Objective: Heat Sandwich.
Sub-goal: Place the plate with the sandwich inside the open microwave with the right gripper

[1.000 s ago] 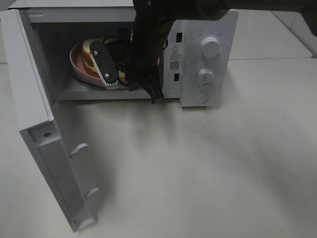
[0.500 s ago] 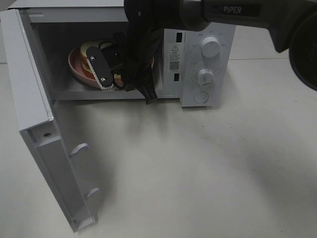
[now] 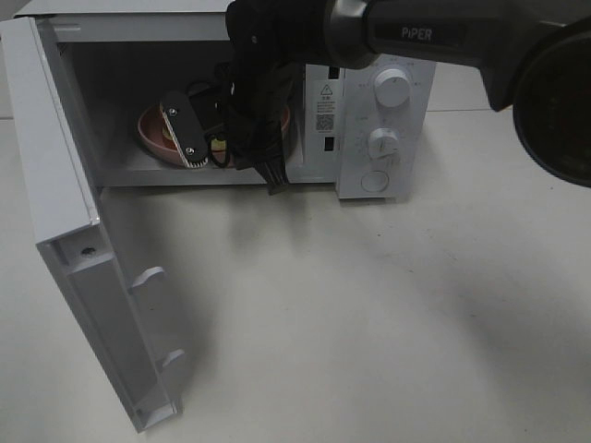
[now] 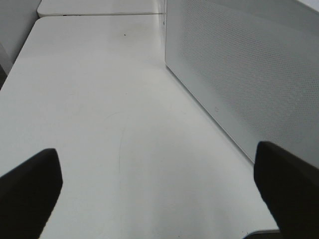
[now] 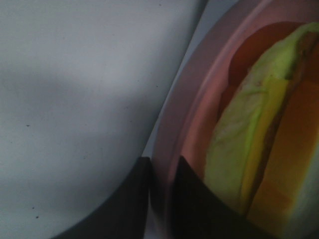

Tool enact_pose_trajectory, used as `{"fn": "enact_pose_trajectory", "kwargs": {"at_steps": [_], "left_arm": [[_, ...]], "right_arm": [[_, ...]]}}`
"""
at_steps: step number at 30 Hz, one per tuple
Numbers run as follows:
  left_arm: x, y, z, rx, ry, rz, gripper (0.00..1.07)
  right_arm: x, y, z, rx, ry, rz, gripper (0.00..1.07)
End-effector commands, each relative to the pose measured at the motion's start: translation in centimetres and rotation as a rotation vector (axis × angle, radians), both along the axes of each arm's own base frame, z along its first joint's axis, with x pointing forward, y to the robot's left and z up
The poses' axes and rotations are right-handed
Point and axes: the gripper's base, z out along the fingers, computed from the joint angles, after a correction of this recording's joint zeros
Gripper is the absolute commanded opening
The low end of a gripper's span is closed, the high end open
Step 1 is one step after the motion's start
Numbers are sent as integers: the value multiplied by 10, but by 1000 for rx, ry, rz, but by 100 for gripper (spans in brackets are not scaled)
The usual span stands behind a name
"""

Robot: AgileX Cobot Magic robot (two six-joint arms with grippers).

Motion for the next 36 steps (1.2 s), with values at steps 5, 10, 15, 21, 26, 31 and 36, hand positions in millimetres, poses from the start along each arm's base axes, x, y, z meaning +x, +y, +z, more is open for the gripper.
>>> {"fn": "enact_pose_trajectory", "kwargs": {"at_steps": [5,10,15,21,26,31,36], "left_arm": [[-3,0,-1,-4,-22,0,101],[-3,0,-1,-4,-22,0,101],[-3,0,-1,-4,-22,0,101],[-3,0,-1,-3,-22,-1,101],[-3,0,-1,-3,-22,-1,101],[-3,0,-1,-3,-22,-1,101],[-3,0,-1,-3,-22,-1,101]], "right_arm": [[1,-1,6,29,-3,-80,43],[1,-4,10,34,-12,-114,65],[-3,-5,14,77,-26,-136,76],[-9,-9,16,110,-34,-152,78],[-14,-13,18,141,-46,-158,78],[-25,-20,18,156,-52,-146,78],[-38,-30,21,167,-65,-129,78]]}}
